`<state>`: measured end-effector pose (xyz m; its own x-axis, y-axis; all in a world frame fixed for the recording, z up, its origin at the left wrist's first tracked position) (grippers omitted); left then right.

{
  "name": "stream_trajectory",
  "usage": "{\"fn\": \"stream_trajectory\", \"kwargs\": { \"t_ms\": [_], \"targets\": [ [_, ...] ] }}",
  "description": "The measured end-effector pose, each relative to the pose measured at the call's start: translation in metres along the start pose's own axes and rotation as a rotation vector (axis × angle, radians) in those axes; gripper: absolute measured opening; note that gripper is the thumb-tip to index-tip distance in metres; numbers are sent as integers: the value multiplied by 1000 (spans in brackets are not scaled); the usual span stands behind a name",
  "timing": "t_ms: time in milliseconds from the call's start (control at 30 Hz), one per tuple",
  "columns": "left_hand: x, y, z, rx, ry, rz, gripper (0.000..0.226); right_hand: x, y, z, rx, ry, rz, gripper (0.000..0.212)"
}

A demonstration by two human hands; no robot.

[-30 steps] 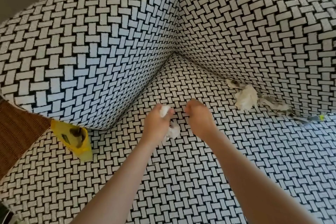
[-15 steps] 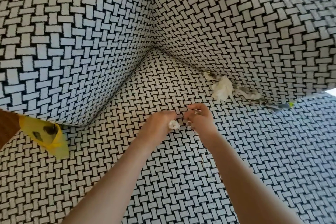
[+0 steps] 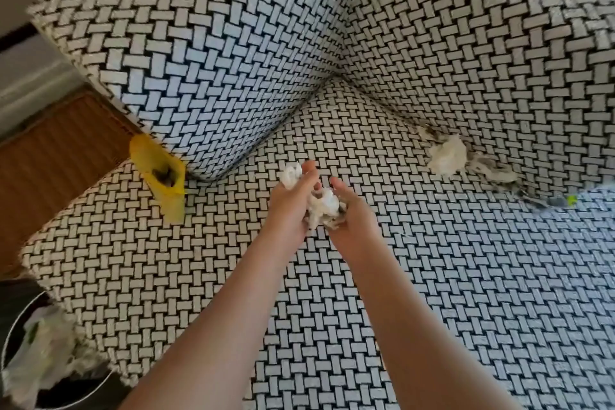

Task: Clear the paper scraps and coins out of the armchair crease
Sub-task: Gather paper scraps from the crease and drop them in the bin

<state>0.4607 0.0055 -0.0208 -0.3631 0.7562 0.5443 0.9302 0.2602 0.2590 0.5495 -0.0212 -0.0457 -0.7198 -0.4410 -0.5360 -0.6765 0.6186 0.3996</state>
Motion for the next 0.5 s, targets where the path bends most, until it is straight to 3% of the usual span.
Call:
{"fn": "stream_trajectory", "kwargs": {
  "t_ms": [267,500],
  "targets": [
    [20,-107,-47,173,149,-214,6,91,80,-43,-135,154,122,20],
    [16,-239,-78,289,171,-501,6,195,145,-95,-238,249,-35,23]
  ]
}}
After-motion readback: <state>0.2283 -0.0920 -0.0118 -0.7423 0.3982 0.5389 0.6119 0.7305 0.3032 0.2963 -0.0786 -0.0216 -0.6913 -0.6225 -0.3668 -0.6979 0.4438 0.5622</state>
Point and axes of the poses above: each hand's wrist, its own z-axis towards the middle knuckle, its own y-axis out of the palm, x = y × z, the point moved 10 cm from there along z, towards the middle knuckle, and after that the axes turned 7 degrees about -y, right-handed, at the moved point
